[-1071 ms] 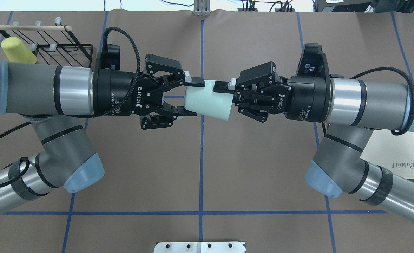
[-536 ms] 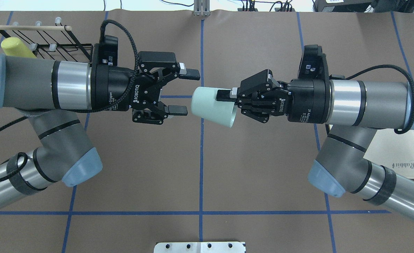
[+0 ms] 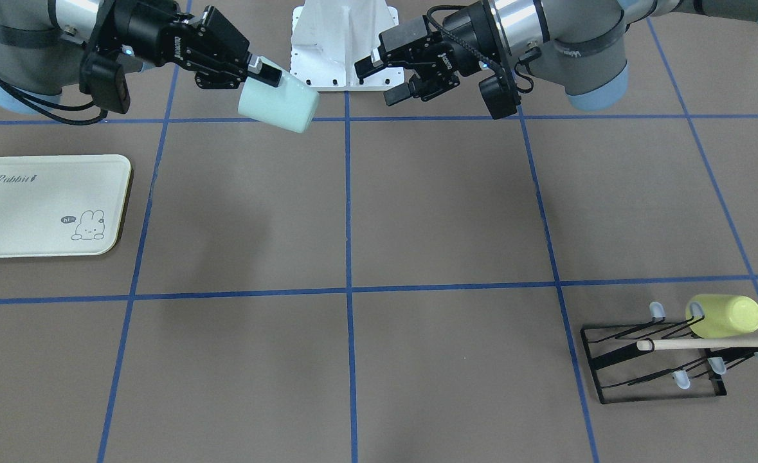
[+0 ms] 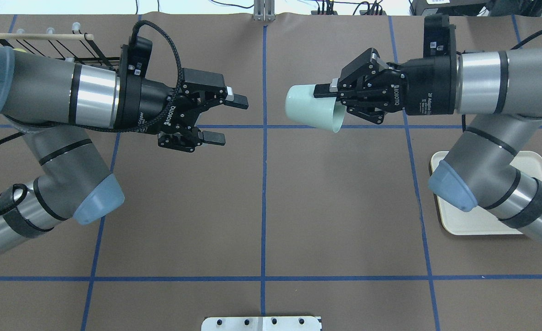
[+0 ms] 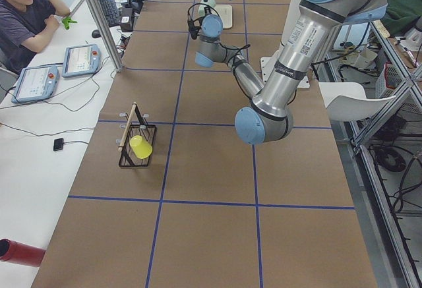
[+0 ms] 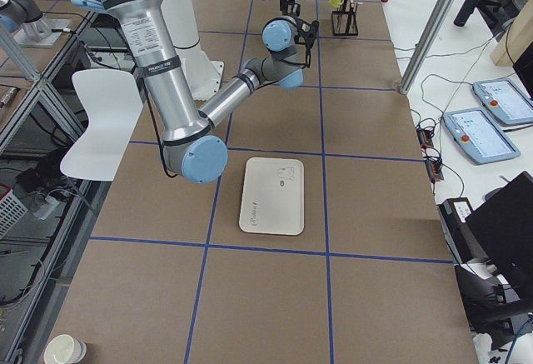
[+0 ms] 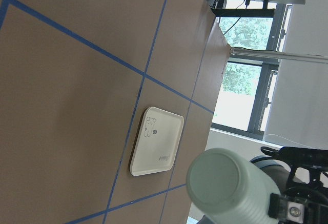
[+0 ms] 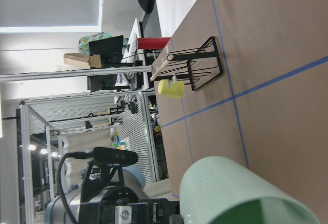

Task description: Left arm grabs green cup and hands to right arm on tray

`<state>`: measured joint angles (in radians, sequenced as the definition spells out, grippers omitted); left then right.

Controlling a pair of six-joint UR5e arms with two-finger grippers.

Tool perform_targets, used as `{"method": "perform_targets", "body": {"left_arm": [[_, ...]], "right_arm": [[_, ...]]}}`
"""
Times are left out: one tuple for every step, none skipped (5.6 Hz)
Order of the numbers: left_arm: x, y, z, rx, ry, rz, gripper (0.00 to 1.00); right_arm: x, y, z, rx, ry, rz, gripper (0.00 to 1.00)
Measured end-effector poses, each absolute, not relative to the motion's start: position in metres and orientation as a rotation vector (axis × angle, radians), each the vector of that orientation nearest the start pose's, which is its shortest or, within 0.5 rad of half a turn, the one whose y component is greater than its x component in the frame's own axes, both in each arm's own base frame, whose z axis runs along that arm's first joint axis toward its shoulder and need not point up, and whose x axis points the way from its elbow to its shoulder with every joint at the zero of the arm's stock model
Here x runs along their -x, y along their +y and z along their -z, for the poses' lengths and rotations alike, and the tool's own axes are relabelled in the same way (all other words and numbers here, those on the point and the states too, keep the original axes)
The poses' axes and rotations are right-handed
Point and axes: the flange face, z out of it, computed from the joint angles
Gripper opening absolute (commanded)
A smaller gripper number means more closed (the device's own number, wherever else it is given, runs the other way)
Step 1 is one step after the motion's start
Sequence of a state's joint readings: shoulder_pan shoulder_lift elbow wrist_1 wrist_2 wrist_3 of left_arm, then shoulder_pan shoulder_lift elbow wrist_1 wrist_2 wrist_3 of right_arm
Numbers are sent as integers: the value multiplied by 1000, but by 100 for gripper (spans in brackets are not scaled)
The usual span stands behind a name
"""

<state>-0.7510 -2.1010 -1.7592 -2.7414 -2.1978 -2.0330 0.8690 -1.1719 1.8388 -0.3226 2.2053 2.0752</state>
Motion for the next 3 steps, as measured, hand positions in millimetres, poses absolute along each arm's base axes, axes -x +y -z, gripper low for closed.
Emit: {"method": "perform_targets", "body": {"left_arm": [[-342,-455,-161,145,1733,250,100],[-324,-478,-169,99,1625,227,100],[-309,-500,-182,23,1529,201,100]], "right_arm": [[253,-465,-201,120,-1715,-377,0],[238,-482,-215,122,-1610,-404,0],[231,-490,-242,101,-1532,-420,0]]}}
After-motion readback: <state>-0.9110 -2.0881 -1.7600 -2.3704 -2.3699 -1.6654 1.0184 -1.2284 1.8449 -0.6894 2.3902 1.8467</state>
